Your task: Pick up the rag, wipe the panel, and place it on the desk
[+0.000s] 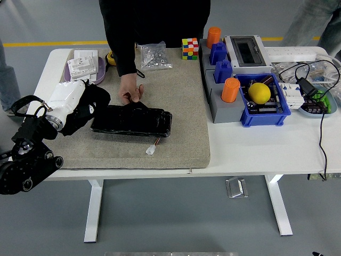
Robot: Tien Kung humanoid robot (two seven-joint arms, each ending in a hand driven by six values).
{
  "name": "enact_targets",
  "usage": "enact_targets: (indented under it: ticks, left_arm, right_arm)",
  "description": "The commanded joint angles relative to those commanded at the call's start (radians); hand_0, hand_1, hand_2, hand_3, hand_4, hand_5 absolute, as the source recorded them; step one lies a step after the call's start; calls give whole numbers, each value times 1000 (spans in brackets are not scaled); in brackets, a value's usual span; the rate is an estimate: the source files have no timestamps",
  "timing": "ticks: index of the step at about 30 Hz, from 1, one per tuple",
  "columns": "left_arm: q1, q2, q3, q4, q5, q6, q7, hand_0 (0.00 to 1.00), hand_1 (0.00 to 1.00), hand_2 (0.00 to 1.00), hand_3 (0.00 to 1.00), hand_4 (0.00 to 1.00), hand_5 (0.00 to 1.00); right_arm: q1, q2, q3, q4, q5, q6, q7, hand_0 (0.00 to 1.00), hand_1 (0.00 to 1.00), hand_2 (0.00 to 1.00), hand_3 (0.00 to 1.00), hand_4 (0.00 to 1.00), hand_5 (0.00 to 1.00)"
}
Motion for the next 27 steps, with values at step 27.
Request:
enact_targets:
  ticks: [27]
  left_arm:
    - [-63,-66,142,-69,-24,-4,19,229,179,679,673,511,92]
  right_arm:
    - [11,-9,-8,0,3,2,2,784,689,722,660,998,572]
